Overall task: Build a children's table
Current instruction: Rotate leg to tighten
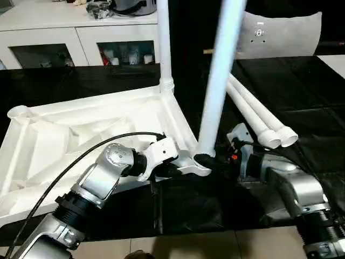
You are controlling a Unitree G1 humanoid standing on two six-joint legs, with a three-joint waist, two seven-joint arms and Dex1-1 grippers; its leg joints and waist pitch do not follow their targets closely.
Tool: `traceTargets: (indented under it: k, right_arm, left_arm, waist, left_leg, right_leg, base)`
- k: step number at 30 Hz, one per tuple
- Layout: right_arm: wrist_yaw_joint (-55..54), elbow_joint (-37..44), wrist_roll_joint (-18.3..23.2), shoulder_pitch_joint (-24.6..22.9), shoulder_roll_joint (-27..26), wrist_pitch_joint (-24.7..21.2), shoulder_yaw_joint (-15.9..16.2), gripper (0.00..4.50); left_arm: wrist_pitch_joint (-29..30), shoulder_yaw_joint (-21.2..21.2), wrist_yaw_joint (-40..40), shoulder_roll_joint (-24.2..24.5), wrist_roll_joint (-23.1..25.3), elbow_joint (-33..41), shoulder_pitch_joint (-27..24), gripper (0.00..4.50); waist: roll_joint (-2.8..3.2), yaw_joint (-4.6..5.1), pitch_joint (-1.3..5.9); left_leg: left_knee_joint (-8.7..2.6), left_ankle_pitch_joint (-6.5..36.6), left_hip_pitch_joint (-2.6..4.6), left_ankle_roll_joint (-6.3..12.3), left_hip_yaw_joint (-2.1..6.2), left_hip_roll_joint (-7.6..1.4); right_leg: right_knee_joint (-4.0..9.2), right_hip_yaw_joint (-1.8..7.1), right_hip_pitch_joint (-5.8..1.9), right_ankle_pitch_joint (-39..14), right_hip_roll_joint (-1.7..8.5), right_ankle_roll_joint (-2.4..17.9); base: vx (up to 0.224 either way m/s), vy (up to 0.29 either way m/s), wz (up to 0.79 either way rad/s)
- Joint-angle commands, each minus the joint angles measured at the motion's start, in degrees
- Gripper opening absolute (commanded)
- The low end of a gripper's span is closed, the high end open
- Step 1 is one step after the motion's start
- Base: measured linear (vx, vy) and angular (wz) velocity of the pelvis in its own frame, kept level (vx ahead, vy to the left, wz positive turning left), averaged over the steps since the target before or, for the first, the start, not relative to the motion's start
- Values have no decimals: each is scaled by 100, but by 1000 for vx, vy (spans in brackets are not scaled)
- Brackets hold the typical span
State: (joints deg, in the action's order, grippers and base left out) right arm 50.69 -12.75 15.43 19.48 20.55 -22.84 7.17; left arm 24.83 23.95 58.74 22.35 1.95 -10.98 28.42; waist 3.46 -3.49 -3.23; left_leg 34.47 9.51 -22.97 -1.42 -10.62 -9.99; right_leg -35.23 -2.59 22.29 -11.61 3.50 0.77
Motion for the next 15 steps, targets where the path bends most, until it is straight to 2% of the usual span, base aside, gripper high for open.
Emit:
traceTargets:
  k: [1, 2, 5, 6, 7, 8, 11, 14, 15]
  right_arm:
    - [-230, -322, -264, -260, -81, 91, 217, 267]
    - [-234, -325, -262, -270, -85, 99, 220, 267]
    - [-296, -360, -515, -473, -50, 605, 391, 267]
    - [-370, -357, -490, -636, -152, 829, 325, 267]
    - [-370, -357, -490, -636, -152, 829, 325, 267]
    - [-430, -389, -467, -760, -257, 1022, 242, 267]
    - [-435, -425, -478, -860, -292, 1198, 228, 267]
    - [-430, -448, -450, -946, -317, 1313, 218, 267]
    - [-439, -571, -375, -1041, -379, 1475, 146, 267]
  left_arm:
    - [-211, -23, 98, 20, -45, 156, 205, 0]
    - [-214, -22, 99, 20, -46, 153, 206, 0]
    - [-253, -10, 93, 27, -34, 132, 215, 0]
    - [-277, -13, 75, 24, -27, 112, 217, 0]
    - [-277, -13, 75, 24, -27, 112, 217, 0]
    - [-301, -14, 60, 24, -19, 91, 216, 0]
    - [-330, -11, 52, 27, -11, 76, 222, 0]
    - [-350, -12, 48, 27, -8, 64, 227, 0]
    - [-409, -8, 88, 47, -20, 43, 232, 0]
  waist:
    - [-25, 13, 402]
    - [-36, 24, 404]
    - [-40, 40, 391]
    - [2, 39, 384]
    - [-10, 47, 382]
    - [-25, 51, 383]
    - [-30, 45, 395]
    - [-24, 49, 389]
    - [9, 54, 384]
  left_leg:
    - [-385, 1177, 176, 176, 149, -305]
    - [-388, 1219, 181, 163, 148, -305]
    - [-411, 1426, 191, 74, 156, -309]
    - [-416, 1514, 207, 51, 160, -309]
    - [-420, 1564, 212, 48, 154, -310]
    - [-428, 1621, 211, 35, 163, -308]
    - [-425, 1556, 201, 60, 162, -303]
    - [-435, 1591, 207, 83, 167, -310]
    - [-438, 1675, 213, 73, 162, -309]
  right_leg:
    - [450, 226, -206, -1090, 455, 1195]
    - [454, 223, -207, -1113, 449, 1190]
    - [472, 225, -200, -1301, 450, 1147]
    - [482, 233, -192, -1369, 455, 1136]
    - [499, 238, -187, -1398, 456, 1126]
    - [499, 238, -195, -1441, 454, 1117]
    - [491, 238, -207, -1325, 452, 1130]
    - [491, 236, -202, -1320, 448, 1148]
    - [512, 236, -190, -1369, 447, 1137]
  base:
    - [0, 0, 0]
    - [0, 0, 0]
    - [0, 0, 0]
    - [0, 0, 0]
    - [0, 0, 0]
    - [0, 0, 0]
    - [0, 0, 0]
    - [0, 0, 0]
    - [0, 0, 0]
